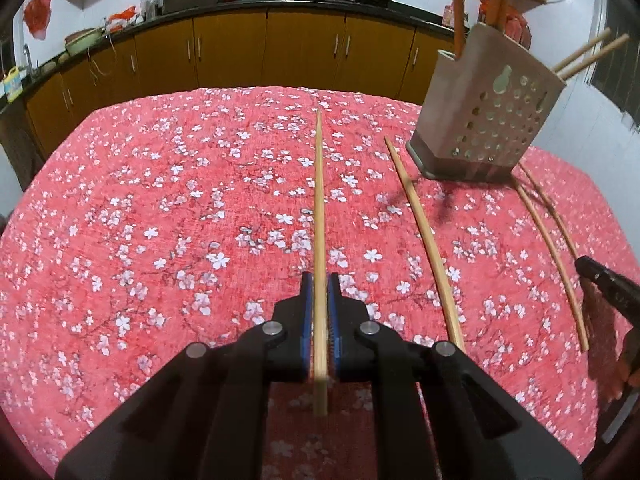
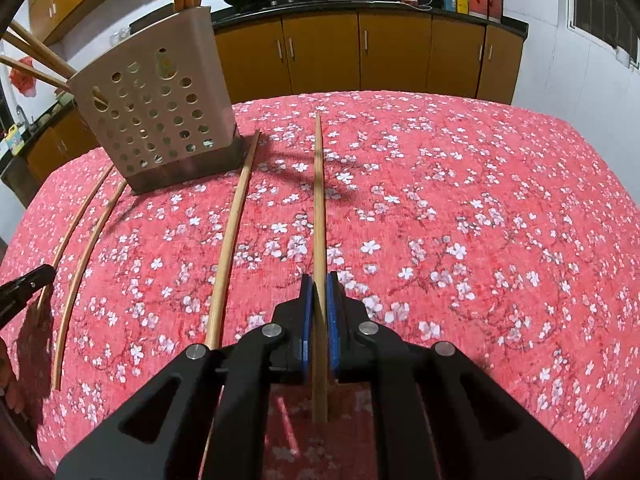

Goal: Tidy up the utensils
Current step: 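Lift the held chopsticks off the tablecloth with both grippers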

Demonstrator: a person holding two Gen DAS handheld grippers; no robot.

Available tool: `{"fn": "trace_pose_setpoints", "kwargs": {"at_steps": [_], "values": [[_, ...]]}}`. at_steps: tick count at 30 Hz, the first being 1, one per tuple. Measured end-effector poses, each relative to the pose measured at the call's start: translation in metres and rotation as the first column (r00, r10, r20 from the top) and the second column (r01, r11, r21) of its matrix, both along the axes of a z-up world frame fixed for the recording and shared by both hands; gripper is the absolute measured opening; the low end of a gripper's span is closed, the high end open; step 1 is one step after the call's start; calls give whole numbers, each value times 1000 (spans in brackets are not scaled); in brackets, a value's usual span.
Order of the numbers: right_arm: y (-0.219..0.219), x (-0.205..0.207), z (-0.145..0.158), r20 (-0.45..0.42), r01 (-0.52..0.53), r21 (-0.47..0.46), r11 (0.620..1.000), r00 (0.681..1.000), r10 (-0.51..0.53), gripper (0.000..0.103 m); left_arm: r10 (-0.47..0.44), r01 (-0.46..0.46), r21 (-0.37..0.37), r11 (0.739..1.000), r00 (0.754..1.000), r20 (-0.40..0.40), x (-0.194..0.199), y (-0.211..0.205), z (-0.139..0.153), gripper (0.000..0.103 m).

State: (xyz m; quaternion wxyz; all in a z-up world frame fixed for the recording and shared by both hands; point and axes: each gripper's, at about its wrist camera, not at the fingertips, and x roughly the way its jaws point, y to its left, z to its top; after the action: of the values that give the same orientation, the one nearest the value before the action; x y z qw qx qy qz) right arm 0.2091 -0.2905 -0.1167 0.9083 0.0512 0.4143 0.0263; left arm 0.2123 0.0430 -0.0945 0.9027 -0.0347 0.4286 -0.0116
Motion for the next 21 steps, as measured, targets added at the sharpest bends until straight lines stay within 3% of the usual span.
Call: {"fn": "trace_pose_setpoints", "kwargs": {"at_steps": [11,15,21], "values": [[-2,-2,3,5,4,18,1000,1000,-4,8,-2,2,-4,1000,1000,0,1,3,-1,8],[-5,-13,21,62,7,28,1000,998,-9,8,-7,7,-14,1000,1000,2,-2,4,5,7],[-15,-24,53,153,27,36,999,988,-32,8,-1,3,-26,1000,998,67,-12,12,33,7]]}}
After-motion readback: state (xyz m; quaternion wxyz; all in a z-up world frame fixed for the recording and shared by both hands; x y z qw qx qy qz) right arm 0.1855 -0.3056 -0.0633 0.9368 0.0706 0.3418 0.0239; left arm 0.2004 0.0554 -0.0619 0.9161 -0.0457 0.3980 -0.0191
